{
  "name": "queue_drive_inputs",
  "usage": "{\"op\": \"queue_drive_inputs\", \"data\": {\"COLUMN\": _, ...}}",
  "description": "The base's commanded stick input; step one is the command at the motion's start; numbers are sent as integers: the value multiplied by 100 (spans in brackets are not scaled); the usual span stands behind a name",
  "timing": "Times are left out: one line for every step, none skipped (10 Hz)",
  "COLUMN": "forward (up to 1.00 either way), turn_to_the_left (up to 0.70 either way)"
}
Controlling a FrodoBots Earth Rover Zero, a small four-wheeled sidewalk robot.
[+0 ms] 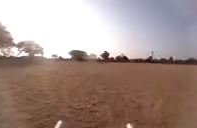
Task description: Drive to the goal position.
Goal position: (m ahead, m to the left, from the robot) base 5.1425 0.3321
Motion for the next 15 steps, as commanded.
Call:
{"op": "queue_drive_inputs", "data": {"forward": 70, "turn_to_the_left": 0}}
{"op": "queue_drive_inputs", "data": {"forward": 70, "turn_to_the_left": 0}}
{"op": "queue_drive_inputs", "data": {"forward": 70, "turn_to_the_left": 0}}
{"op": "queue_drive_inputs", "data": {"forward": 70, "turn_to_the_left": 0}}
{"op": "queue_drive_inputs", "data": {"forward": 70, "turn_to_the_left": 0}}
{"op": "queue_drive_inputs", "data": {"forward": 70, "turn_to_the_left": 0}}
{"op": "queue_drive_inputs", "data": {"forward": 70, "turn_to_the_left": 0}}
{"op": "queue_drive_inputs", "data": {"forward": 70, "turn_to_the_left": 0}}
{"op": "queue_drive_inputs", "data": {"forward": 70, "turn_to_the_left": 0}}
{"op": "queue_drive_inputs", "data": {"forward": 70, "turn_to_the_left": 0}}
{"op": "queue_drive_inputs", "data": {"forward": 70, "turn_to_the_left": 0}}
{"op": "queue_drive_inputs", "data": {"forward": 70, "turn_to_the_left": 0}}
{"op": "queue_drive_inputs", "data": {"forward": 70, "turn_to_the_left": 0}}
{"op": "queue_drive_inputs", "data": {"forward": 70, "turn_to_the_left": 0}}
{"op": "queue_drive_inputs", "data": {"forward": 70, "turn_to_the_left": 0}}
